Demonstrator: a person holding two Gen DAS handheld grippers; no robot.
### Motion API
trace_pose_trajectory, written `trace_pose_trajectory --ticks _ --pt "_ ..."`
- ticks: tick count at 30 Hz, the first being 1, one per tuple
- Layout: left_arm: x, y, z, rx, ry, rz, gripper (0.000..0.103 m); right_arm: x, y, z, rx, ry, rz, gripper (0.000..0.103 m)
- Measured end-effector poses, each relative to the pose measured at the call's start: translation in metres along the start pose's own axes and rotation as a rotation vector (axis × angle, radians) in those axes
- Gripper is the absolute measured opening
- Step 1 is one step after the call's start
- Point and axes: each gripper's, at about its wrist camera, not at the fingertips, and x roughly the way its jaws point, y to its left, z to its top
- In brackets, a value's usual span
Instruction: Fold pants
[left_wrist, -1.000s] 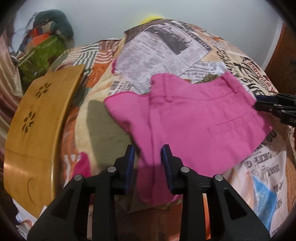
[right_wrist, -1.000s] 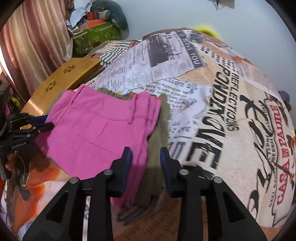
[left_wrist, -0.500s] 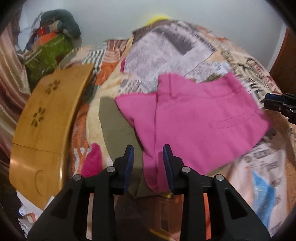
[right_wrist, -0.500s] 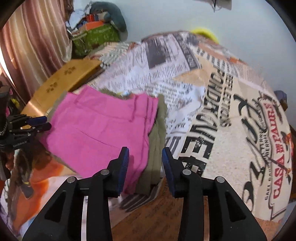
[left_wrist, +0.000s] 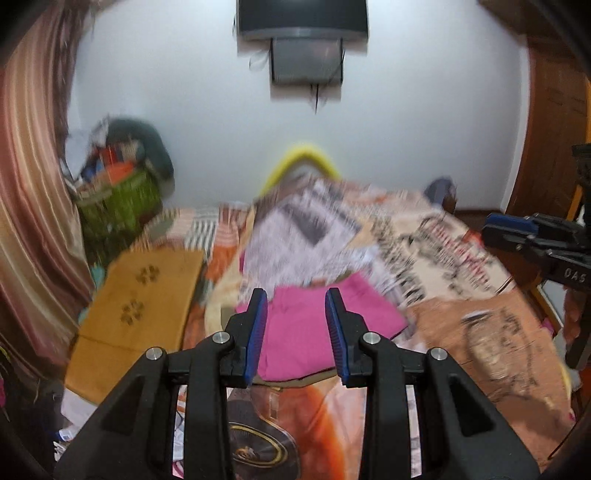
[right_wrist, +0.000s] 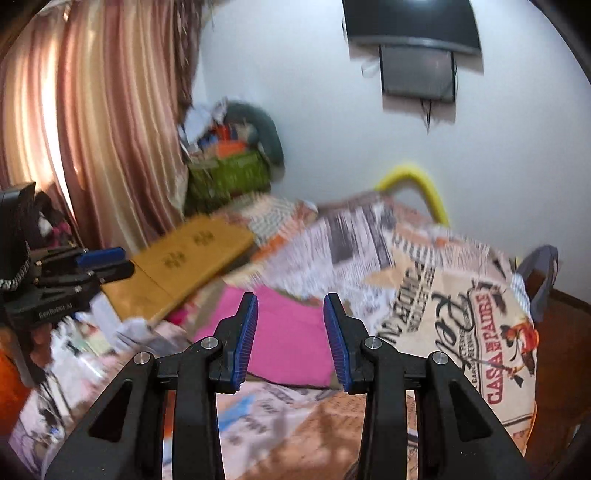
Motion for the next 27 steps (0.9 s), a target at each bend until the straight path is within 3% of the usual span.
trace_pose_trajectory --ticks 9,13,17,19,23,27 --pt "-0.143 -0.039 -0.010 -0.009 -0.255 0.031 0.032 -0.114 0.056 -0.004 -0.045 -0.262 0.017 0.033" --pt "-0.183 -0.057 -0.029 -0.004 -0.325 0.062 0.032 -0.144 0.075 -0.018 -0.046 -0.335 0.023 0.033" --pt "-0.209 -0.071 -0.045 0.005 -0.357 0.045 0.034 -0.162 0.090 -0.033 -0.057 -0.370 0.008 0.034" --pt "-0.218 -0.077 -0.051 0.013 -0.371 0.045 0.043 -0.165 0.094 -0.039 -0.052 -0.379 0.007 0.037" --pt "-0.233 -0.082 -0.061 -0.017 -0.401 0.032 0.067 -0.168 0.098 -0.050 -0.040 -0.402 -0.028 0.064" --pt "-0.246 -0.085 -0.068 -0.030 -0.425 0.039 0.084 -0.177 0.100 -0.056 -0.021 -0.403 -0.046 0.076"
